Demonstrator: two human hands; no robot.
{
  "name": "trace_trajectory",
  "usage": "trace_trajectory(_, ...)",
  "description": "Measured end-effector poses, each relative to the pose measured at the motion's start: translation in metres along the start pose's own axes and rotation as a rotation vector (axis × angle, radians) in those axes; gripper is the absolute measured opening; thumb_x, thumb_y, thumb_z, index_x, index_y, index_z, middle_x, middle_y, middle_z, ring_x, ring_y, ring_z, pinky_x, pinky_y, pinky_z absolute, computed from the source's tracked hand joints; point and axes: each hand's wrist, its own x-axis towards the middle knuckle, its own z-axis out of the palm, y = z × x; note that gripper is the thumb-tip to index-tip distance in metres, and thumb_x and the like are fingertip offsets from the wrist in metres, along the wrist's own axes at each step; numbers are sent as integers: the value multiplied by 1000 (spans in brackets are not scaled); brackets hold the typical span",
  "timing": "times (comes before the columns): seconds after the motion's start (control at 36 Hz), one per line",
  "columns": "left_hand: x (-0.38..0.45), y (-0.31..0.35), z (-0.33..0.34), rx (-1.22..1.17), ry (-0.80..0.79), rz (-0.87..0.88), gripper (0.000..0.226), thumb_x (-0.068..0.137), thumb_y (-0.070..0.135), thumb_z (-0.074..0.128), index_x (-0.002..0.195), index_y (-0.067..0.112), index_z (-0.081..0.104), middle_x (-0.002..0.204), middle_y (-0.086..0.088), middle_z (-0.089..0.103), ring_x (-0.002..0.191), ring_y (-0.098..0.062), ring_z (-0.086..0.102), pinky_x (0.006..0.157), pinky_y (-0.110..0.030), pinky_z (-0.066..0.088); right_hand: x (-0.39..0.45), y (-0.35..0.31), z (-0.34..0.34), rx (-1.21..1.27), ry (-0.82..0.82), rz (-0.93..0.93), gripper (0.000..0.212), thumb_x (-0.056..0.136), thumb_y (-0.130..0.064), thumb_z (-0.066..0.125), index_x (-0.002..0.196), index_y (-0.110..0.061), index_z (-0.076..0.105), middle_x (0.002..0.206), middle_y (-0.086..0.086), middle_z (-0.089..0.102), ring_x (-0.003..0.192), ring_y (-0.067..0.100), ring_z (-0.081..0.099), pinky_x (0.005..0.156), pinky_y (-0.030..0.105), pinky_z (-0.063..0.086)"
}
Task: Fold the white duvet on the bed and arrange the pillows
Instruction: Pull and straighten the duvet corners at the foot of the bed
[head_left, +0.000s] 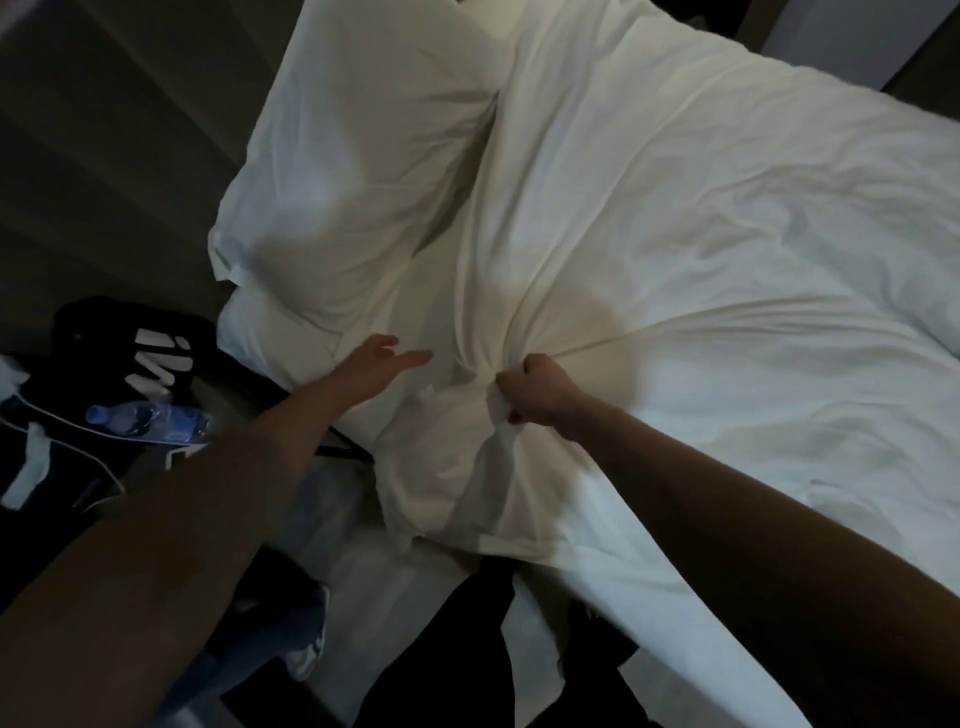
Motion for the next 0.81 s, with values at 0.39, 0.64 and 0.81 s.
trace_trajectory(0.39,26,28,20,-188,-423,34,94,60,68,81,135,20,51,131,4,60,116,-12,57,106,-30,40,20,-3,4,23,-27,9,31,98,-20,52,101,9,64,91,24,71,74,36,71,69,46,61)
trace_trajectory(0.64,16,7,-98,-23,405,402,67,70,40,87,125,10,62,119,4,61,109,-13,57,84,-17,41,35,-74,68,-46,-12,-132,46,97,-33,51,71,0,69,65,14,72,53,18,65,67,29,55)
trace_trajectory(0.81,47,-19,-137,86,577,346,71,62,70,74,105,13,68,113,-9,69,105,-23,64,82,-27,46,73,-93,110,-71,-35,-107,42,94,-35,49,84,0,70,77,14,74,70,30,72,72,45,61)
